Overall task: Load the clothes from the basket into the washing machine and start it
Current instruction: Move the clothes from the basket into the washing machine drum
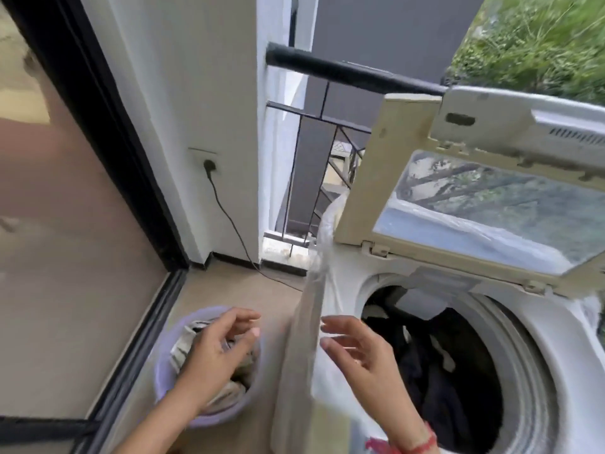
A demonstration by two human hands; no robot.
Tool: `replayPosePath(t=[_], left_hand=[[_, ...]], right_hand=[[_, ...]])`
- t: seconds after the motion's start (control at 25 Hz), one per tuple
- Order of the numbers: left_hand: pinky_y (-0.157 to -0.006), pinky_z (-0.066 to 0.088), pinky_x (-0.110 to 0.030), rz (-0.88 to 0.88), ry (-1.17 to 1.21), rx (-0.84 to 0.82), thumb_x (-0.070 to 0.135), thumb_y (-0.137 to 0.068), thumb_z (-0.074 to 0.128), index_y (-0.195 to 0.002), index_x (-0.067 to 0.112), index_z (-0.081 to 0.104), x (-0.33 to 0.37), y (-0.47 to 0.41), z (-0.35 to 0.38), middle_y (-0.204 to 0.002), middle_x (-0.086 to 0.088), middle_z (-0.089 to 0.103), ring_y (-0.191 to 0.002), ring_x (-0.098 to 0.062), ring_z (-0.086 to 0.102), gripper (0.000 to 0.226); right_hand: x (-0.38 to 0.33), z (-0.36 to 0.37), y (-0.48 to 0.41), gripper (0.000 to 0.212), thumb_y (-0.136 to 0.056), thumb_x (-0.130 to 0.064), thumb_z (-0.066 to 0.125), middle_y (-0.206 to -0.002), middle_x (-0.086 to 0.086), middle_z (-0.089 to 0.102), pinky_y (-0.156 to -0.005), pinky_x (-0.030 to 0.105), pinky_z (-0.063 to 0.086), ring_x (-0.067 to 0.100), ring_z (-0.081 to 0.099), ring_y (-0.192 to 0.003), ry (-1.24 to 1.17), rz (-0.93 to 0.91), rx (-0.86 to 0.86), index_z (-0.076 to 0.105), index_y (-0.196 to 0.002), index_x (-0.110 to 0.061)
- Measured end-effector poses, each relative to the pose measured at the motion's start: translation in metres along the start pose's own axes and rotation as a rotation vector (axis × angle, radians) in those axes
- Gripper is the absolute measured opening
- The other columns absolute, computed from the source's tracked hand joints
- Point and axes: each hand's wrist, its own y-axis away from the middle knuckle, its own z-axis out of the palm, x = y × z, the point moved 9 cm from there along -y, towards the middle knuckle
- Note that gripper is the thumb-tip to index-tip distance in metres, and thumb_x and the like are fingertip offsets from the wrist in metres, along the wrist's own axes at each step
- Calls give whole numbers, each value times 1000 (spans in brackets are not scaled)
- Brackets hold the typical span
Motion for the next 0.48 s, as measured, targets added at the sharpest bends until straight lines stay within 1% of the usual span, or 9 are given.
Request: replayPosePath(t=[0.08, 0.12, 0.2, 0.28, 0.4, 0.48], left_hand=[[-74, 49, -11, -74, 46, 35, 24, -75, 70, -93, 14, 65, -41, 6, -64, -92, 9, 72, -82, -2, 65, 21], [-71, 48, -9, -109, 60, 55, 14, -77, 69, -91, 12, 64, -62, 8, -96, -87, 7, 72, -76, 0, 64, 15], [-67, 47, -6, -181, 46, 87, 1, -77, 67, -88, 10, 62, -106, 8, -158, -77, 2, 70, -68, 5, 61, 15], [-65, 45, -4, -242, -26, 107, -10, -83, 61, -88, 10, 60, -137, 7, -206, -81, 0, 65, -68, 5, 60, 21], [-59, 42, -3, -349, -96, 103, -7, -86, 59, -88, 12, 58, -173, -3, -250, -81, 0, 61, -72, -7, 56, 20], [-58, 42, -7, -421, -156, 51, -1, -87, 61, -90, 11, 59, -196, -12, -262, -81, -3, 62, -74, -14, 55, 13]], right_hand=[[-20, 75, -11, 15, -86, -15, 67, -97, -14, 70, -69, 13, 49, 3, 66, -85, -12, 22, -84, 68, -99, -21], [-26, 112, -20, 15, -86, -14, 67, -96, -11, 70, -70, 15, 50, 3, 65, -85, -1, 29, -126, 68, -100, -19], [-31, 181, -39, 16, -86, -12, 65, -95, -10, 69, -75, 19, 53, 2, 64, -85, 51, 31, -207, 67, -101, -18], [-26, 229, -57, 18, -86, -12, 65, -93, -13, 66, -79, 20, 52, -1, 62, -85, 88, 55, -267, 65, -102, -19], [-10, 269, -82, 21, -86, -17, 66, -96, -10, 65, -83, 20, 50, 6, 63, -90, 179, 128, -268, 65, -107, -16], [7, 287, -91, 23, -86, -15, 66, -98, -6, 64, -79, 16, 48, 10, 62, -88, 212, 184, -283, 64, -109, -10]])
